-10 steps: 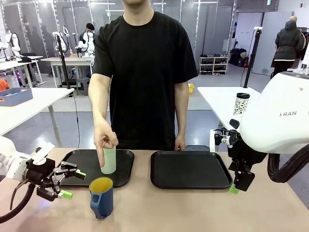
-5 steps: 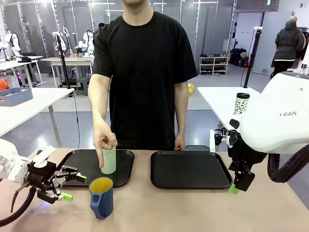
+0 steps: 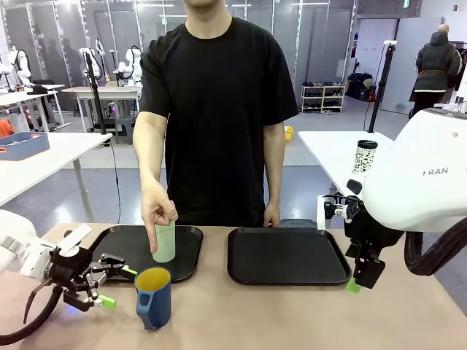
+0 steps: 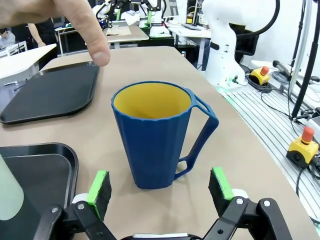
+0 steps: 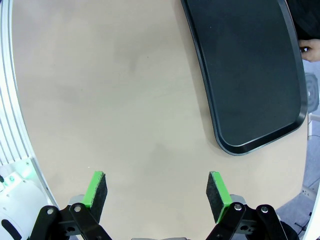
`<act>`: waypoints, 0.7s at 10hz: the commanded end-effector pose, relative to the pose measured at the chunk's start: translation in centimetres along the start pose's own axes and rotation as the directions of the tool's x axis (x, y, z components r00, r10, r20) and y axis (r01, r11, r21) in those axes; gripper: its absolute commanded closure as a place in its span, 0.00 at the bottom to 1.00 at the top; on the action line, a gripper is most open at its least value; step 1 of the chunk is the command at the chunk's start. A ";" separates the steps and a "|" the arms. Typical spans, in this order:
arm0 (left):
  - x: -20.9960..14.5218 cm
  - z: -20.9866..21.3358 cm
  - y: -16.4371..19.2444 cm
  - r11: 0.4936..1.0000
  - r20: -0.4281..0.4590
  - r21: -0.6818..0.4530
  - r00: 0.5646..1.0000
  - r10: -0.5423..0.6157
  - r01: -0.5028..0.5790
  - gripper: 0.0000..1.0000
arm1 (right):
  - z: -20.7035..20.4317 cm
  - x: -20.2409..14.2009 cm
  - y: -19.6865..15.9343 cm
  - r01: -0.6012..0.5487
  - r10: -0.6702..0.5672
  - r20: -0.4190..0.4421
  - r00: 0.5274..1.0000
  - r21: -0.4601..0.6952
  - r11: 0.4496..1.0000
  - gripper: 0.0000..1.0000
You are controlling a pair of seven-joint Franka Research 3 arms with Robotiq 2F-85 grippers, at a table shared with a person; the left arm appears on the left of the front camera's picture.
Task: Sort and store the cups by type.
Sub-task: Pick up the Handle plastic cup and place it into the empty Flat Tray.
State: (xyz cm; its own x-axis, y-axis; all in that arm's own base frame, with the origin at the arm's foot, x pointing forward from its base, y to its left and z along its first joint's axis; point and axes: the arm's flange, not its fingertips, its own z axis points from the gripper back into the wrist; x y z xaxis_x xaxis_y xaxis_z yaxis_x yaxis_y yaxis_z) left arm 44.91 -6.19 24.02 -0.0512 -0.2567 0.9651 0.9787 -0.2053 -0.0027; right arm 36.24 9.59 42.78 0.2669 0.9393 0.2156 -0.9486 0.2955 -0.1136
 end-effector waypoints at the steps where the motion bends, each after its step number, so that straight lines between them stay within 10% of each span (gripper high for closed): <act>1: -0.5 -0.5 1.1 1.000 0.018 0.006 1.000 -0.022 0.022 0.00 | -0.5 0.0 0.5 0.020 -0.020 -0.009 1.000 -0.017 1.000 0.00; 7: -0.8 -3.2 1.7 1.000 0.080 -0.004 0.996 -0.028 0.029 0.00 | -0.5 0.0 0.5 0.020 -0.020 -0.009 1.000 -0.017 1.000 0.00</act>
State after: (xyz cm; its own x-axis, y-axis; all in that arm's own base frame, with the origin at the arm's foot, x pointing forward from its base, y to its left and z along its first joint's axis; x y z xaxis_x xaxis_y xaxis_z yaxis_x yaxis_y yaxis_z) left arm 45.60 -8.72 22.87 -0.0338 -0.2162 0.9758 0.9769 -0.2132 -0.0134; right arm 36.24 9.59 42.78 0.2666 0.9394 0.2153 -0.9486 0.2953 -0.1137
